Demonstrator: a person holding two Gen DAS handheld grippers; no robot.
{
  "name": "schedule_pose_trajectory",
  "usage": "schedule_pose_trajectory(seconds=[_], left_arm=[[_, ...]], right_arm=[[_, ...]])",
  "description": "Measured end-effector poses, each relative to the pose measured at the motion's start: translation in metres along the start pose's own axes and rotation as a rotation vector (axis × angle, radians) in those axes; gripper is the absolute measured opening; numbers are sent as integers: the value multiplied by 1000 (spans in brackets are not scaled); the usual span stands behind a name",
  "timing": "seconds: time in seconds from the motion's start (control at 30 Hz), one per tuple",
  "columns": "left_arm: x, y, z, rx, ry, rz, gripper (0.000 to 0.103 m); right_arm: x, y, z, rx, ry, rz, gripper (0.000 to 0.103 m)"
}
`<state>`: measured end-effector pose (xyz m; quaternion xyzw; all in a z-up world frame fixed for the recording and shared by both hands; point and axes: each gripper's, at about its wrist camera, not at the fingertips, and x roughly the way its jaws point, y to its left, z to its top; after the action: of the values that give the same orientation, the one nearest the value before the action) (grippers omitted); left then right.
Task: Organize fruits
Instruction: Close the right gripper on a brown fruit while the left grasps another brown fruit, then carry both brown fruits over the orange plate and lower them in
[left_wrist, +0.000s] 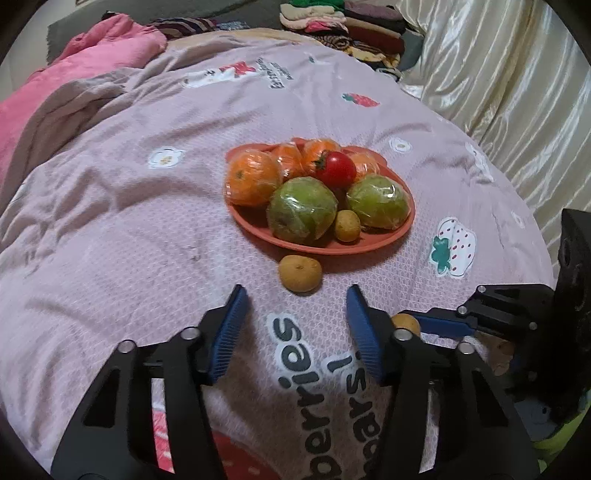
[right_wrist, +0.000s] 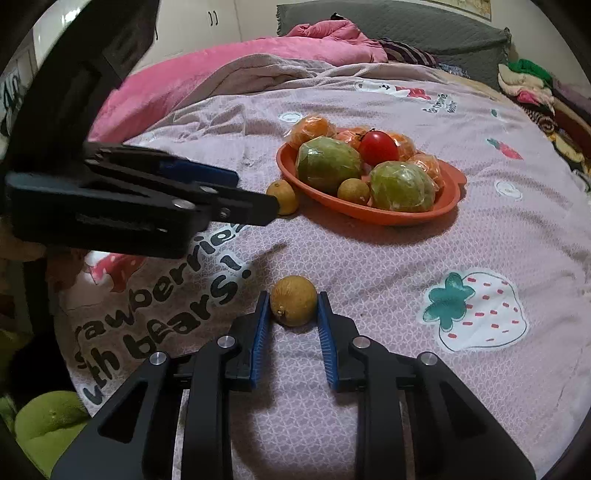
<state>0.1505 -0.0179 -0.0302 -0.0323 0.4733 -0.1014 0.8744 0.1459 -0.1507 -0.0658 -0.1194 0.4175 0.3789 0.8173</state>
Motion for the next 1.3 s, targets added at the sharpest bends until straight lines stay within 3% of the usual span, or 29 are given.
schedule_pose_trajectory(seconds=[0.03, 0.3, 0.37, 0.6, 0.77, 1.03, 1.3], left_arm=[[2, -1, 1, 3, 2, 0, 32], [17, 0, 8, -4, 16, -15, 26], [19, -1, 9, 2, 17, -3, 20], [6, 1, 5, -14, -7, -32, 20], [-17, -2, 4, -16, -66, -37, 20], [-18, 3, 28, -26, -87, -17, 20], [-7, 0, 57, -2, -88, -10, 20]], right_arm=[[-2, -3, -1, 14, -1, 13, 24], [-10, -11, -3, 49, -18, 41, 24], [-13, -12, -3, 50, -25, 44, 24], [-29, -23, 0, 68, -63, 35, 24], [-44, -40, 13, 80, -111, 14, 24], [-51, -61, 46, 63, -166, -16, 24], [-38, -60, 63, 29, -167, -4, 24]])
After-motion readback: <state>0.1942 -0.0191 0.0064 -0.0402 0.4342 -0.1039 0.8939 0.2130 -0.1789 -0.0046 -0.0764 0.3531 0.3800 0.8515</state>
